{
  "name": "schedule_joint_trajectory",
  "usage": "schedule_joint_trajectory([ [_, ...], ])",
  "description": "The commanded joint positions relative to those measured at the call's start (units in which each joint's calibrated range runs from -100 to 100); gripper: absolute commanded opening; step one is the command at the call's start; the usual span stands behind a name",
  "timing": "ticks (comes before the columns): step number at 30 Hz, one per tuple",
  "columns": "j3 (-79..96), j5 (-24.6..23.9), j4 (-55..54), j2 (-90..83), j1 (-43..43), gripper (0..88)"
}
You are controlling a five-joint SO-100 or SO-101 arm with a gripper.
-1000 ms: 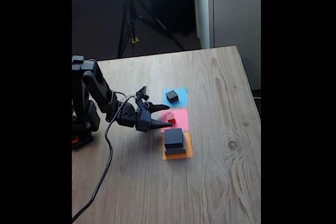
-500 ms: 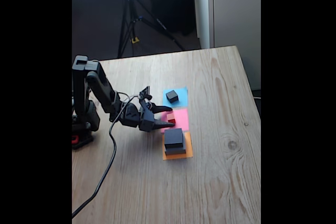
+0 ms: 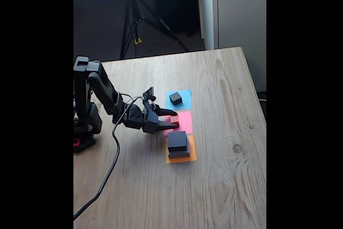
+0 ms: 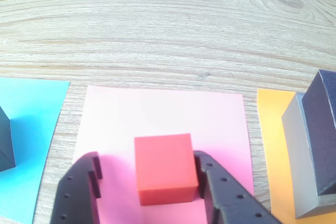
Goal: Tower of hanoi
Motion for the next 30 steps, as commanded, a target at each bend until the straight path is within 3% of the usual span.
schedule_joint_trajectory([
  [1,-0.07,1.7,1.04,-2.22,-0.08,9.8],
  [12,1.93,2.2,1.68,-3.74,-0.25,3.8],
  [21,2.93,1.19,8.24,-9.87,-1.0,2.8],
  [28,-0.17,-1.82,27.83,-23.72,-1.17,2.5],
  [30,-5.8,-6.33,40.05,-28.27,-1.25,2.5],
])
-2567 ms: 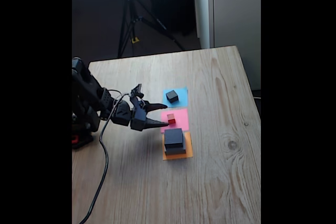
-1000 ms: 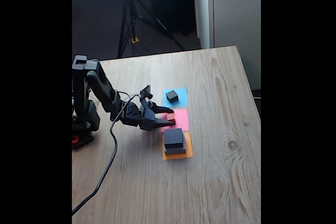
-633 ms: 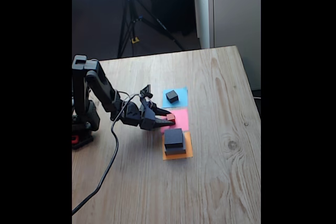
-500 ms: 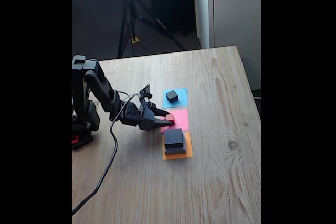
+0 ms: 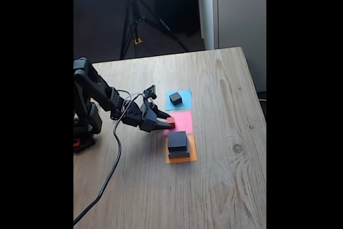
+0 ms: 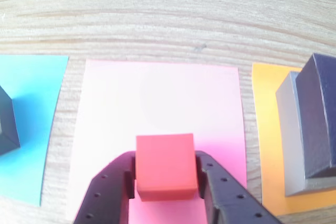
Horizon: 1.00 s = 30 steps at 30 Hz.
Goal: Tower of hanoi
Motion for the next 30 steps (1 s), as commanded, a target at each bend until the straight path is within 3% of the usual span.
schedule_joint_trajectory([
  [1,-10.74,-7.13,22.1,-10.45,-1.02,2.4],
  [3,-18.83,-12.48,34.89,-13.1,-1.36,2.2],
  [6,-32.19,-15.66,54.32,-15.68,-2.36,2.0],
  [17,-67.01,-6.79,109.52,-24.46,-6.04,1.8],
  [22,-82.92,-3.95,124.09,-26.88,-8.46,2.0],
  [23,-85.92,-5.79,125.14,-27.79,-9.8,2.0],
  [30,-85.1,-4.29,124.9,-31.42,-12.89,2.2],
])
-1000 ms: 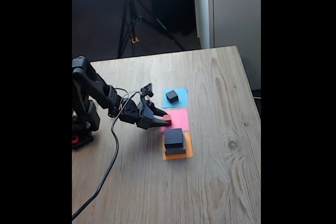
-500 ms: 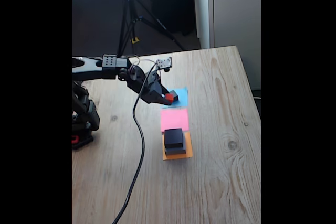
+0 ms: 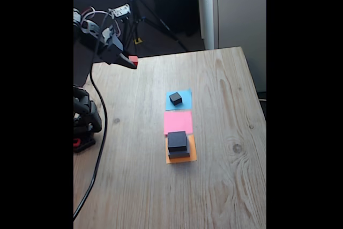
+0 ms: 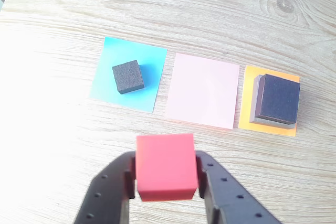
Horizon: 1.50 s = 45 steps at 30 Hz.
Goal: Tower of hanoi
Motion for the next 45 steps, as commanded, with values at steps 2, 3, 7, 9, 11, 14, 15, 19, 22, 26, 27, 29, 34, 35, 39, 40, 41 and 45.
schedule_joint_trajectory([
  [2,5.95,1.6,-0.34,-4.19,-2.25,2.1],
  [3,9.22,1.77,-2.2,-5.17,-2.58,2.1],
  [7,25.59,4.28,-14.26,-10.09,-2.66,2.2],
  [9,34.5,6.62,-21.71,-12.97,-2.5,2.3],
  [11,42.04,8.46,-28.83,-14.79,-2.66,2.4],
  [14,50.59,9.3,-38.87,-15.85,-3.17,2.5],
  [15,52.68,9.3,-42.11,-15.69,-3.17,2.5],
  [19,61.22,9.46,-58.29,-12.44,-3.17,2.5],
  [22,68.32,11.3,-72.3,-9.49,-3.67,2.6],
  [26,75.13,11.81,-85.33,-5.4,-5.0,2.7],
  [27,75.95,11.81,-87.19,-4.34,-5.25,2.7],
  [29,76.95,11.81,-91.8,-1.39,-5.59,2.8],
  [34,76.68,11.81,-100.54,6.03,-6.68,3.6],
  [35,76.32,11.81,-102.33,7.62,-6.93,3.9],
  [39,74.13,11.64,-107.26,14.36,-7.85,4.2],
  [40,73.77,11.47,-108.48,15.87,-7.93,4.1],
  [41,73.22,11.81,-109.61,17.77,-8.1,4.1],
  [45,70.77,11.81,-112.77,23.44,-8.68,3.9],
])
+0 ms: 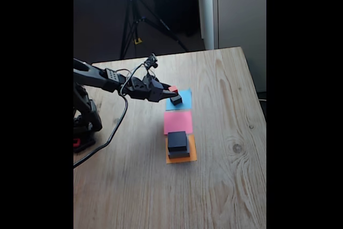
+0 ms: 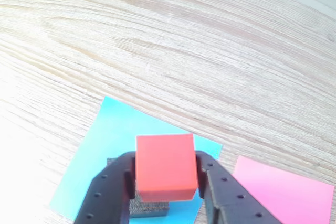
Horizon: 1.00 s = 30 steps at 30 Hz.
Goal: Tower of hanoi
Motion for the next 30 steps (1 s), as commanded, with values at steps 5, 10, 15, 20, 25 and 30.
schedule_joint_trajectory([
  [5,-4.45,0.87,-5.67,5.72,-2.09,3.9],
  [10,-4.09,0.7,-6.48,6.63,-3.26,4.1],
  [15,-4.0,0.7,-6.48,7.16,-4.09,4.1],
  [20,-3.45,0.87,-6.4,7.54,-3.51,4.2],
  [25,-2.63,0.87,-6.32,8.14,-2.92,4.3],
  [30,-2.09,0.87,-6.56,8.37,-2.59,4.6],
])
